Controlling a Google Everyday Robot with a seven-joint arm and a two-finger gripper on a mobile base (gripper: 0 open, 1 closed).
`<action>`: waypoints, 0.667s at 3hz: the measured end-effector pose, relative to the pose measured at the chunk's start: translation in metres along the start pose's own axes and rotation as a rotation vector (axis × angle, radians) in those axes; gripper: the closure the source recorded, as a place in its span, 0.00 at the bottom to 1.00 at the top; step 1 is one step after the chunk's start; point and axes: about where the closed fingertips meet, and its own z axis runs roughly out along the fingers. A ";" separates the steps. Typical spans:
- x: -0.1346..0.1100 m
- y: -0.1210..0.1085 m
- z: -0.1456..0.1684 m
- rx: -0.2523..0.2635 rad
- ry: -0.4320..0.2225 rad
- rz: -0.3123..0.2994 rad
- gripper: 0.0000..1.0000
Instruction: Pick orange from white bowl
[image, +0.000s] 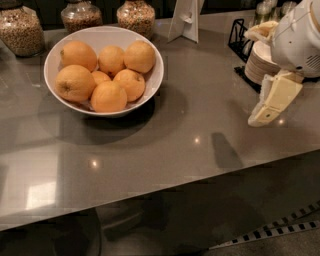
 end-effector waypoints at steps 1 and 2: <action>-0.027 -0.034 0.021 0.030 -0.126 -0.130 0.00; -0.058 -0.068 0.037 0.044 -0.228 -0.219 0.00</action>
Offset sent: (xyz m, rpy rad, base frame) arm 0.1202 0.0902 0.0354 0.1802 -0.2200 0.3927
